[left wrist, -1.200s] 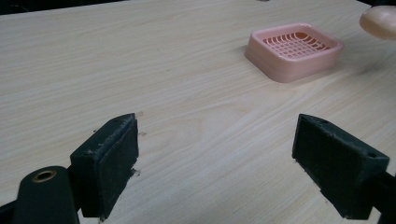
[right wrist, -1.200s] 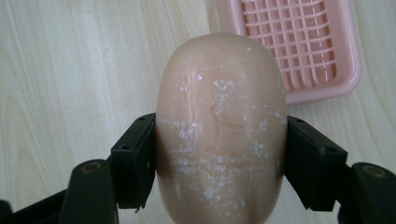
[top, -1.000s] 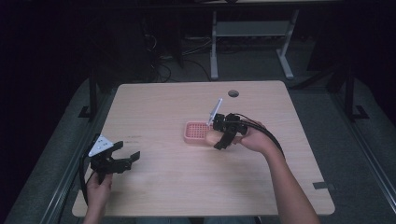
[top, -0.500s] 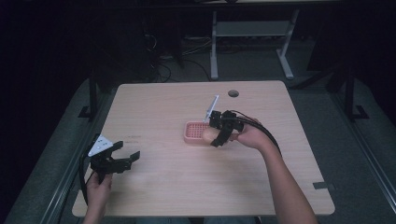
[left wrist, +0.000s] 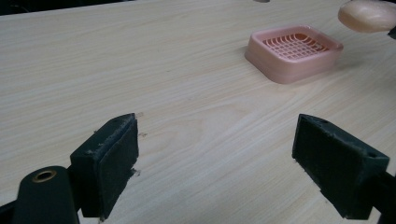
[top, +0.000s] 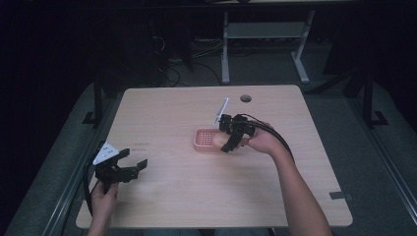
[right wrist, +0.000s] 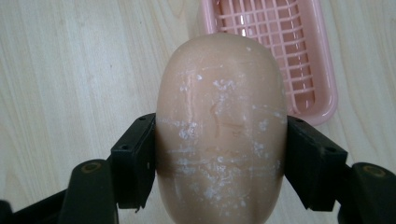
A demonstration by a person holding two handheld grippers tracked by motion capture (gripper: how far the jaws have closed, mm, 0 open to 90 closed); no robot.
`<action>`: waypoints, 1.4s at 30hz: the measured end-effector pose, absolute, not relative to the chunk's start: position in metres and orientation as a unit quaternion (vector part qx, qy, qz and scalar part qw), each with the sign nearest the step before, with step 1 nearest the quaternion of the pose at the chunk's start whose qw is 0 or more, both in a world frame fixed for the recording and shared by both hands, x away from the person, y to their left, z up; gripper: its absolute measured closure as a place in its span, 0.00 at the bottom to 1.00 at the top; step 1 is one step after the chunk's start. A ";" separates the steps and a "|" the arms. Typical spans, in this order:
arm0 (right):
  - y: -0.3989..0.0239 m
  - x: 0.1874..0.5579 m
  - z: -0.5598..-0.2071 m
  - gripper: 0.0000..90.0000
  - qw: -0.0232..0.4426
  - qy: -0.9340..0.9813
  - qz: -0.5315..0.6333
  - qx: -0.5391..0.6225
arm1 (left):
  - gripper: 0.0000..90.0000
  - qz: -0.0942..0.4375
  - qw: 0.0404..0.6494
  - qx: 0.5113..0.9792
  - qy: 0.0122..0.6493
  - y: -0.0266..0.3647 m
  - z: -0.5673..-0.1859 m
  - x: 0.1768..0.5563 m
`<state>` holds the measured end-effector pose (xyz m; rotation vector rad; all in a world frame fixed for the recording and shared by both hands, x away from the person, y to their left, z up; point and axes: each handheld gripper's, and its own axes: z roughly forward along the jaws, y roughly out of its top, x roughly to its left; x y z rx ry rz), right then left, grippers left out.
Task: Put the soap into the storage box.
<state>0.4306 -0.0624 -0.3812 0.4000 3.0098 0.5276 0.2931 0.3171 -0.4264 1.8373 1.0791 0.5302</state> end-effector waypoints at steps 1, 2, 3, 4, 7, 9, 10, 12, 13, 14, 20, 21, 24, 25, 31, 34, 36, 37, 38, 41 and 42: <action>-0.061 0.431 -0.381 0.35 0.031 0.976 0.170 0.129 | 0.16 0.215 0.456 0.745 0.437 0.317 -0.427 0.293; -0.060 0.432 -0.380 0.35 0.031 0.976 0.170 0.128 | 0.16 0.215 0.456 0.745 0.437 0.317 -0.426 0.293; -0.059 0.433 -0.379 0.35 0.033 0.977 0.170 0.127 | 0.16 0.215 0.456 0.745 0.437 0.317 -0.426 0.293; -0.057 0.433 -0.379 0.35 0.032 0.977 0.169 0.128 | 0.16 0.215 0.455 0.745 0.437 0.317 -0.426 0.293; -0.055 0.435 -0.378 0.35 0.030 0.975 0.177 0.130 | 0.16 0.215 0.456 0.745 0.437 0.318 -0.426 0.293; -0.054 0.437 -0.379 0.35 0.030 0.975 0.178 0.128 | 0.16 0.215 0.458 0.744 0.437 0.317 -0.426 0.293; -0.053 0.437 -0.379 0.35 0.028 0.976 0.175 0.130 | 0.16 0.215 0.457 0.745 0.437 0.317 -0.426 0.293; -0.051 0.438 -0.379 0.35 0.029 0.977 0.169 0.129 | 0.16 0.215 0.457 0.745 0.437 0.317 -0.426 0.293; -0.050 0.439 -0.379 0.35 0.030 0.977 0.168 0.127 | 0.16 0.215 0.457 0.745 0.437 0.317 -0.426 0.293; -0.050 0.440 -0.379 0.35 0.030 0.977 0.169 0.126 | 0.16 0.215 0.457 0.745 0.437 0.317 -0.426 0.293; -0.044 0.444 -0.375 0.35 0.033 0.977 0.172 0.121 | 0.16 0.214 0.458 0.743 0.438 0.317 -0.426 0.293; -0.043 0.445 -0.375 0.35 0.032 0.977 0.173 0.122 | 0.16 0.214 0.458 0.743 0.438 0.317 -0.426 0.293; -0.041 0.447 -0.375 0.35 0.029 0.976 0.178 0.125 | 0.16 0.215 0.459 0.743 0.437 0.318 -0.426 0.293; -0.041 0.448 -0.376 0.35 0.030 0.976 0.178 0.124 | 0.16 0.215 0.460 0.742 0.438 0.318 -0.426 0.293; -0.035 0.452 -0.383 0.35 0.023 0.976 0.173 0.127 | 0.16 0.214 0.460 0.741 0.439 0.318 -0.426 0.293; -0.034 0.455 -0.386 0.35 0.021 0.976 0.172 0.130 | 0.16 0.214 0.460 0.742 0.439 0.318 -0.426 0.293; -0.033 0.458 -0.389 0.35 0.019 0.976 0.172 0.134 | 0.16 0.215 0.461 0.741 0.439 0.318 -0.426 0.293; -0.033 0.459 -0.390 0.35 0.020 0.976 0.171 0.135 | 0.16 0.214 0.459 0.742 0.439 0.318 -0.426 0.293; -0.032 0.461 -0.391 0.35 0.019 0.975 0.172 0.137 | 0.16 0.213 0.460 0.741 0.440 0.318 -0.426 0.293; -0.032 0.465 -0.394 0.35 0.018 0.975 0.172 0.140 | 0.16 0.214 0.459 0.742 0.440 0.318 -0.426 0.293; -0.031 0.466 -0.395 0.35 0.016 0.975 0.172 0.140 | 0.16 0.214 0.460 0.741 0.440 0.318 -0.426 0.293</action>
